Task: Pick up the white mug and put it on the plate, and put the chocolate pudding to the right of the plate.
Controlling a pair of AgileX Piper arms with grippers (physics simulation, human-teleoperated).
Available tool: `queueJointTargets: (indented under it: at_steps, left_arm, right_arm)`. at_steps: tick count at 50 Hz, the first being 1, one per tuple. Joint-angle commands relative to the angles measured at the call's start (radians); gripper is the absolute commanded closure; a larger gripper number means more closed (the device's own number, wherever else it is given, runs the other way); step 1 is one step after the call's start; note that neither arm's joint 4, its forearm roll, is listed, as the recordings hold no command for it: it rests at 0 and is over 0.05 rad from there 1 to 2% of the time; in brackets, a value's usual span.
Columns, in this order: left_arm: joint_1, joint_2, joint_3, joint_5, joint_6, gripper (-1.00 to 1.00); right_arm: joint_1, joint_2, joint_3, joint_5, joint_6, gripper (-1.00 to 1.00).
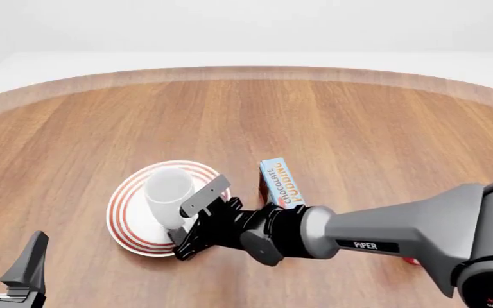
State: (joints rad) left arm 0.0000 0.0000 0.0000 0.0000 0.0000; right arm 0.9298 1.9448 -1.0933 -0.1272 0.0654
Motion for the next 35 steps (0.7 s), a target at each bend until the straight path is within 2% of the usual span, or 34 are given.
queueJointTargets:
  at_steps: [1, 35]
  left_arm:
    - [0.0, 0.0, 0.0, 0.0, 0.0, -1.0]
    - [0.0, 0.0, 0.0, 0.0, 0.0, -1.0]
  right_arm:
    - [0.0, -0.015, 0.002, 0.005, -0.003, -1.0]
    - [-0.009, -0.143, 0.073, 0.012, -0.024, -1.0]
